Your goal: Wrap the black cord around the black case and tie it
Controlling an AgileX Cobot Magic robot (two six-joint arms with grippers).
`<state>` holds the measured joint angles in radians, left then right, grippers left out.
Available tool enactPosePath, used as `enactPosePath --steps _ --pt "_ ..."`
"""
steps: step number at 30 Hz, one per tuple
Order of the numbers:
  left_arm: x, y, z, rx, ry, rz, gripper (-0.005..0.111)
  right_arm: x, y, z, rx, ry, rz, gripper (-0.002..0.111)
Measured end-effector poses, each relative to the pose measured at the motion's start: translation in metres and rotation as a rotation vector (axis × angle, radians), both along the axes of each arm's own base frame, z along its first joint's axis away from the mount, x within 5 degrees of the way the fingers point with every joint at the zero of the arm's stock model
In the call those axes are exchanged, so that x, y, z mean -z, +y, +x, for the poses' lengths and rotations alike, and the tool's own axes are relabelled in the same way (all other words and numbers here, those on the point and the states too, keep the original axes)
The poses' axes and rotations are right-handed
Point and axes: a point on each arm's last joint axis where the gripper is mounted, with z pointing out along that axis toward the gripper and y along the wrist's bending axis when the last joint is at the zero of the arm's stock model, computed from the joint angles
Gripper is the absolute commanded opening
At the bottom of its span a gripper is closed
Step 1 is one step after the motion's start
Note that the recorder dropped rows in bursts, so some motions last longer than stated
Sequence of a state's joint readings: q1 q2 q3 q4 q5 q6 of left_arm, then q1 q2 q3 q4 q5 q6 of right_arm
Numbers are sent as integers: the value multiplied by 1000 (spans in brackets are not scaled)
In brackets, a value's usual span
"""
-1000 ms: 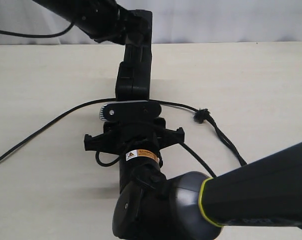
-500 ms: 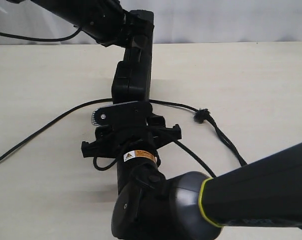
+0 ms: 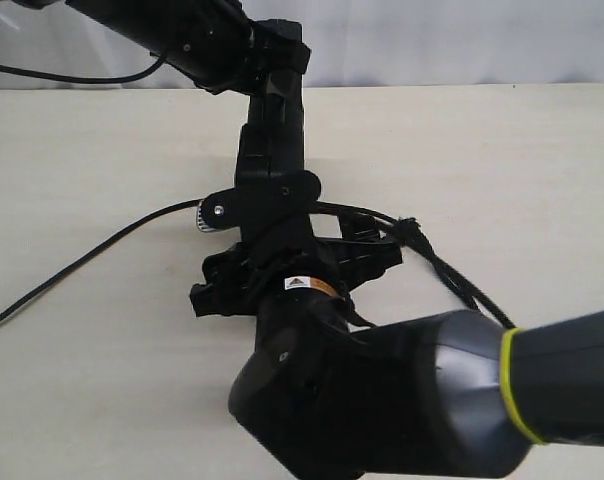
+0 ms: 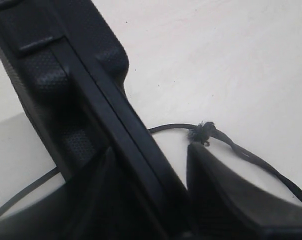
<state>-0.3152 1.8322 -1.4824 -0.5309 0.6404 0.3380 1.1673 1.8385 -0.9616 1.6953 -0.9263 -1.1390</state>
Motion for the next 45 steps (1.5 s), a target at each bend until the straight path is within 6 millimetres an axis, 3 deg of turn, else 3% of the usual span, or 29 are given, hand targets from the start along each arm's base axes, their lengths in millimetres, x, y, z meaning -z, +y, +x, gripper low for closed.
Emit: enactPosePath --steps 6,14,20,22,26,28,30,34,36,41,45 --pt "0 0 0 3 -3 10 40 -21 -5 -11 -38 8 14 94" --pt "1 1 0 7 -7 21 40 -47 -10 -45 -142 -43 -17 94" --pt "1 1 0 8 -9 25 40 -93 -60 -49 -138 -97 81 94" --pt "1 1 0 9 -7 25 40 -118 -93 -33 -102 -119 194 94" --pt "1 1 0 11 -6 28 40 -132 -136 5 -35 -126 306 93" --pt "1 1 0 12 -5 28 40 -126 -152 28 -59 -87 374 81" --pt "1 1 0 12 -5 28 40 -111 -166 53 -103 -12 453 60" --pt "1 1 0 12 -5 28 40 -79 -174 79 -153 123 565 22" --pt "1 1 0 12 -5 28 40 -60 -176 94 -138 191 588 8" --pt "2 0 0 10 7 11 40 -13 -160 121 -185 350 634 5" --pt "3 -1 -1 10 25 -7 40 1 -145 135 -288 404 687 5"
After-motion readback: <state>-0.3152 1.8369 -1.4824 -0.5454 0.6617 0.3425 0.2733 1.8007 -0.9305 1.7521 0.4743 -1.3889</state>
